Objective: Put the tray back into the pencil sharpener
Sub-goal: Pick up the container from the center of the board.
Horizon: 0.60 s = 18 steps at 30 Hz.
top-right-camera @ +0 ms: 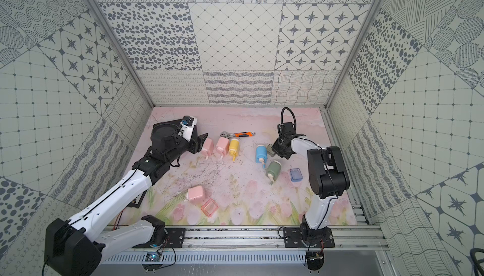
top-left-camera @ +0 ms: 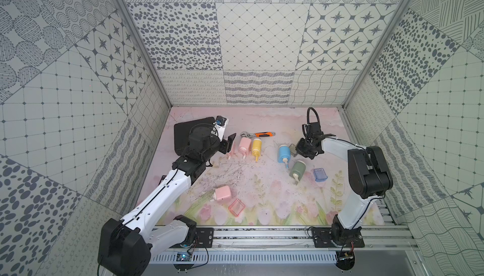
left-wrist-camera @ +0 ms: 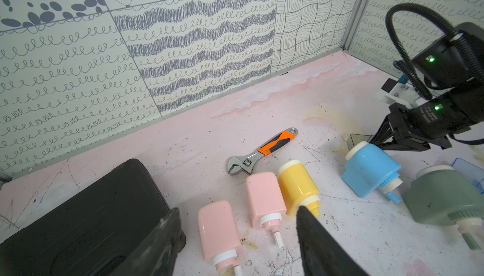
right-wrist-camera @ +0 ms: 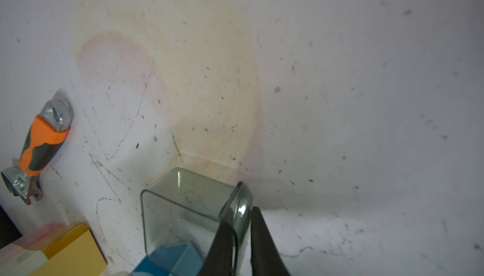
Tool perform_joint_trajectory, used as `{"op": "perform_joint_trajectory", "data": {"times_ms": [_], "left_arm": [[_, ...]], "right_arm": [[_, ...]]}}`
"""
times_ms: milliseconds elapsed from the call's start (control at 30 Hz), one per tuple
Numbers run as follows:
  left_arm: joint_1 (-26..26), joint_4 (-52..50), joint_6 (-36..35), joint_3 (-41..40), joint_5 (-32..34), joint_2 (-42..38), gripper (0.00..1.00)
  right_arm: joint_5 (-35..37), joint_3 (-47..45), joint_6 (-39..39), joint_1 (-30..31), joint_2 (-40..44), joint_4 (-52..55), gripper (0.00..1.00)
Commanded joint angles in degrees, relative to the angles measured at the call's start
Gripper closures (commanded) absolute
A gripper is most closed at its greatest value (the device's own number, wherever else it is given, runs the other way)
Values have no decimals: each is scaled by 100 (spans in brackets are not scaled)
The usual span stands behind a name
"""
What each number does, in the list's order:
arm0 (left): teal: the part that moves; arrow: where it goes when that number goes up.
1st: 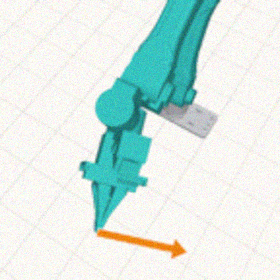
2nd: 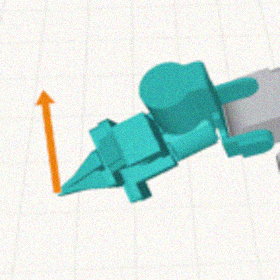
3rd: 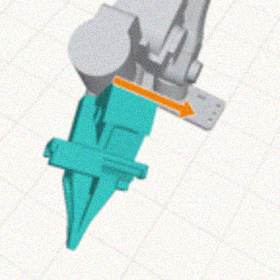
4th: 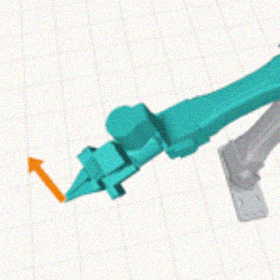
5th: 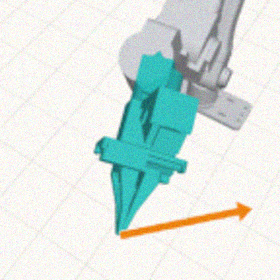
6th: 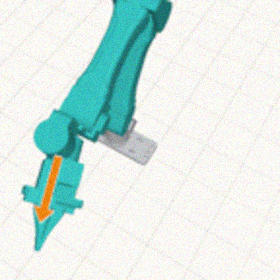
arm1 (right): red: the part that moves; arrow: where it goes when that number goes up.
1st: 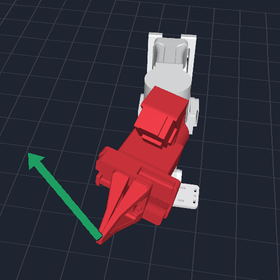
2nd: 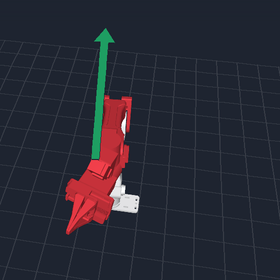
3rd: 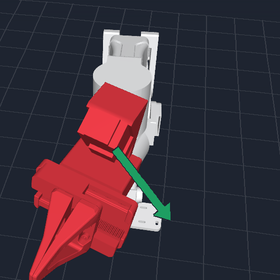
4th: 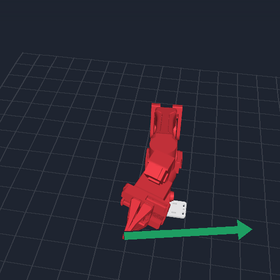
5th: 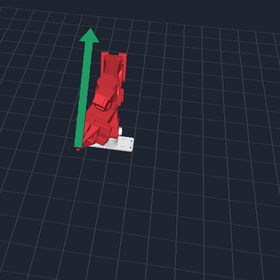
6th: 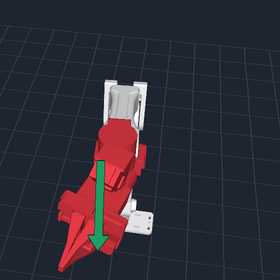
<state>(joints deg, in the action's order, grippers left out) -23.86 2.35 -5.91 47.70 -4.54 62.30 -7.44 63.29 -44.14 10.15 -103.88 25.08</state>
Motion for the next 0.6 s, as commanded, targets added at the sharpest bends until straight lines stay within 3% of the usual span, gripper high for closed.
{"op": "perform_joint_trajectory", "data": {"times_ms": [0,300,567], "left_arm": [[30,293,-93,-33,-98,-134,31],[30,448,-103,-209,58,-280,32],[32,701,-46,-449,91,-368,32]], "right_arm": [[56,150,88,0,-84,59,86],[132,238,102,-7,-3,108,98],[494,265,91,-13,604,279,100]]}}
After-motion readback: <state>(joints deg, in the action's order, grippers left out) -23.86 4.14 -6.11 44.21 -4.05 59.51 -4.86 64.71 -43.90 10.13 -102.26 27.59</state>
